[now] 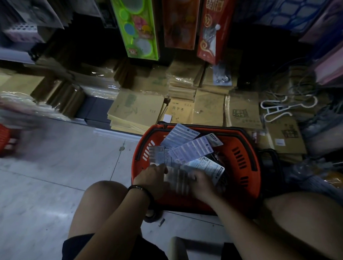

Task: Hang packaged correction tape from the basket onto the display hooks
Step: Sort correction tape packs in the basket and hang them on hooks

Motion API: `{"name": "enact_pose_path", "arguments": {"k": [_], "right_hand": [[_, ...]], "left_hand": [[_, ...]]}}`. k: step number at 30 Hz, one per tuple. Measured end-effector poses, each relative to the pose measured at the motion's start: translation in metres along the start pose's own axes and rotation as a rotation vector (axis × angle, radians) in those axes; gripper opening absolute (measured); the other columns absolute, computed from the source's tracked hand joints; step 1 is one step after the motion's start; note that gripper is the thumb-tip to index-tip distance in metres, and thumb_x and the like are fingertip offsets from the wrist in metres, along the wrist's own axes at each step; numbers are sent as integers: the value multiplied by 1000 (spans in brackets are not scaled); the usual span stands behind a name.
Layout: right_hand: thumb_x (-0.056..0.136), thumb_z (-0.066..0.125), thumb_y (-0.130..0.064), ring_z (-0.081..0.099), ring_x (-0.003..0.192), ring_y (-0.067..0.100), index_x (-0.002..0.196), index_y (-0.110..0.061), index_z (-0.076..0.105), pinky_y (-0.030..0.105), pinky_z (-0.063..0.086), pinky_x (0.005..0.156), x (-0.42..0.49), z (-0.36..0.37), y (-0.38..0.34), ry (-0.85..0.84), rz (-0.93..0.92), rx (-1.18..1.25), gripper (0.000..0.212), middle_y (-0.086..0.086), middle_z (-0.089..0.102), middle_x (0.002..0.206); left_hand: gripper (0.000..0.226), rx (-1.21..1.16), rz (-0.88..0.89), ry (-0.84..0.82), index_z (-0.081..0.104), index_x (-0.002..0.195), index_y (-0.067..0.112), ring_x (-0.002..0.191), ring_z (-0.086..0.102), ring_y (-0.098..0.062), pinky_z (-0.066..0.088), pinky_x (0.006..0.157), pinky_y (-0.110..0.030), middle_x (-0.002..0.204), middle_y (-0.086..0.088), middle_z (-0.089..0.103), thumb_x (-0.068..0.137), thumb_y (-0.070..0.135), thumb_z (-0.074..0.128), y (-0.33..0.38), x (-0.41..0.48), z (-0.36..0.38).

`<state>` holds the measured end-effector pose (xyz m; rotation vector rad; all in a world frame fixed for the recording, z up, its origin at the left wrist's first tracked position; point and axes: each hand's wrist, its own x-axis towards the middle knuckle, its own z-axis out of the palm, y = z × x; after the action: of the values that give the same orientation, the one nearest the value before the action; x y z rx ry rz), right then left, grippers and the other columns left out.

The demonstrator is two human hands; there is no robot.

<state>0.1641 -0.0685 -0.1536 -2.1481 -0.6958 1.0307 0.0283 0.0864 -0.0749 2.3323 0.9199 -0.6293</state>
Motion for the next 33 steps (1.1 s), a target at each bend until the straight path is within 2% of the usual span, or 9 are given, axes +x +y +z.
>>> {"name": "enact_pose_path", "arguments": {"k": [4, 9, 14, 17, 22, 24, 27, 30, 33], "right_hand": [[98, 68, -29, 70, 90, 20, 107, -21, 70, 41, 54, 80, -4, -25, -22, 20, 35, 247, 12, 2, 74, 96], [100, 66, -19, 75, 90, 22, 103, -12, 75, 46, 57, 86, -15, -52, -45, 91, 44, 564, 11, 3, 78, 95], [97, 68, -24, 73, 99, 34, 97, -7, 78, 59, 54, 95, -26, -60, -52, 110, 136, 700, 20, 18, 76, 106], [98, 66, -26, 71, 105, 39, 98, -12, 80, 60, 55, 96, -33, -63, -58, 76, 183, 848, 20, 20, 75, 113], [98, 58, -61, 76, 96, 35, 107, -14, 75, 53, 59, 85, -49, -77, -73, 52, 173, 882, 52, 10, 79, 104], [94, 59, -65, 74, 97, 32, 104, -12, 76, 48, 58, 86, -54, -78, -77, 51, 111, 811, 57, 8, 78, 105], [78, 78, -51, 68, 111, 17, 115, -25, 72, 31, 53, 86, -65, -76, -82, 86, -90, 560, 46, -7, 74, 111], [70, 89, -33, 54, 124, -4, 135, -40, 58, 19, 48, 98, -75, -72, -82, 154, -332, 183, 73, -23, 59, 132], [71, 89, -29, 43, 138, 1, 150, -39, 44, 26, 44, 110, -86, -70, -89, 256, -473, -48, 91, -22, 47, 145]], "left_hand": [[75, -17, 40, 47, 33, 150, 44, 141, 48, -37, 54, 108, -51, 162, -11, 31, 91, 37, 78, 0, -6, 4], [103, 8, 124, 128, 14, 162, 49, 162, -2, -40, 34, 122, -60, 176, -6, -11, 86, 41, 82, 15, -20, 4], [104, 186, 260, 291, 4, 167, 37, 159, -25, -30, -1, 133, -58, 175, -2, -18, 84, 62, 60, 23, -20, 6], [83, 47, 303, 339, 21, 164, 34, 164, -5, -27, 2, 134, -50, 177, 3, 6, 93, 47, 62, 30, -27, 3], [34, -385, 323, 272, 49, 136, 34, 126, 64, -18, 56, 101, -37, 135, 4, 65, 104, 33, 60, 34, -33, 1], [30, -574, 308, 287, 53, 132, 32, 113, 69, -13, 57, 88, -28, 121, 10, 68, 105, 45, 55, 41, -38, -2], [24, -872, 252, 286, 54, 132, 38, 115, 67, -5, 54, 88, -20, 122, 18, 67, 109, 29, 54, 47, -42, -8], [33, -1154, 218, 218, 57, 139, 33, 120, 71, -12, 61, 96, -37, 132, 7, 71, 107, 26, 58, 50, -42, -16], [36, -1319, 209, 199, 57, 140, 28, 118, 74, -21, 64, 93, -45, 132, -1, 74, 105, 24, 60, 57, -46, -29]]}}
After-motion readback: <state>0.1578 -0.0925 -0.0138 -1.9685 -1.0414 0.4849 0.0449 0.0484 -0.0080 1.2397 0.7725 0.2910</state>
